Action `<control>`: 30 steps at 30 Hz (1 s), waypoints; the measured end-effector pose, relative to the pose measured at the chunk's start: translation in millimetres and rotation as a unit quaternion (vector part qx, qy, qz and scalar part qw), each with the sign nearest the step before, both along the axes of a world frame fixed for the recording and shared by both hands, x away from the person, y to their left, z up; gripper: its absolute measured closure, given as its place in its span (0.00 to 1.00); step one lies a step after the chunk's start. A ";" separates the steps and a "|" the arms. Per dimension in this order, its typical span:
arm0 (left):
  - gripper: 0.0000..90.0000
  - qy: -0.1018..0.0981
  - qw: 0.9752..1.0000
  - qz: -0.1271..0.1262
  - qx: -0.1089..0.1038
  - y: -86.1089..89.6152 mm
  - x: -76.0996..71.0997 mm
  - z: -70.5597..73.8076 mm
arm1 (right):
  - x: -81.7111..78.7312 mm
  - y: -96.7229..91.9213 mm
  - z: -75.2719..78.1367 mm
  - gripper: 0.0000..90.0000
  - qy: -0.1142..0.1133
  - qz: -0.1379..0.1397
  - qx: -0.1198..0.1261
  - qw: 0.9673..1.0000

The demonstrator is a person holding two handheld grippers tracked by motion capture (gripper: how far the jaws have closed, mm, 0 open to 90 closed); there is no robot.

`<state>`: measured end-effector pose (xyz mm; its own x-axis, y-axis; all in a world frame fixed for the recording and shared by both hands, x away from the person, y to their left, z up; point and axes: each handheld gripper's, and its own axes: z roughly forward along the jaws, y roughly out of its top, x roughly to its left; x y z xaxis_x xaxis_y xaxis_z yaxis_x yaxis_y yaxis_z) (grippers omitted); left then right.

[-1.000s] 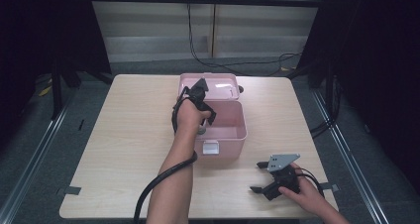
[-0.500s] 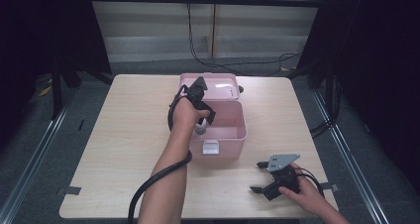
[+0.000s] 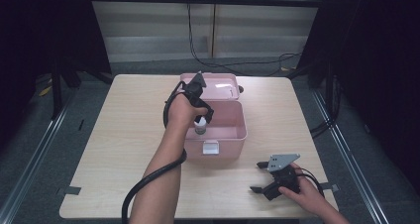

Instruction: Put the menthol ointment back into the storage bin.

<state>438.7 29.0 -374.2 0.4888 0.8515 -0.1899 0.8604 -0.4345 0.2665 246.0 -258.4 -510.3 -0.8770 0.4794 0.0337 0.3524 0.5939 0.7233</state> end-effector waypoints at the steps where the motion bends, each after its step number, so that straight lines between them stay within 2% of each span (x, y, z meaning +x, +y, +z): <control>1: 0.21 0.000 1.000 -0.003 -0.002 0.4 -0.5 2.2 | 0.0 0.0 0.0 0.12 0.000 0.000 0.000 1.000; 12: 0.22 -0.001 0.999 -0.032 -0.007 1.9 -6.7 20.0 | -0.1 0.0 0.0 0.12 0.001 0.000 0.000 1.000; 24: 0.23 -0.004 0.998 -0.062 0.001 10.8 -13.6 34.2 | -0.1 0.0 0.0 0.12 0.001 0.000 0.000 1.000; 26: 0.23 -0.004 0.998 -0.067 -0.006 12.9 -15.2 36.9 | 0.0 0.0 0.0 0.12 0.001 0.000 0.000 1.000; 30: 0.23 -0.005 0.997 -0.077 -0.007 15.3 -18.3 41.9 | 0.0 0.0 0.0 0.12 0.000 0.000 0.000 1.000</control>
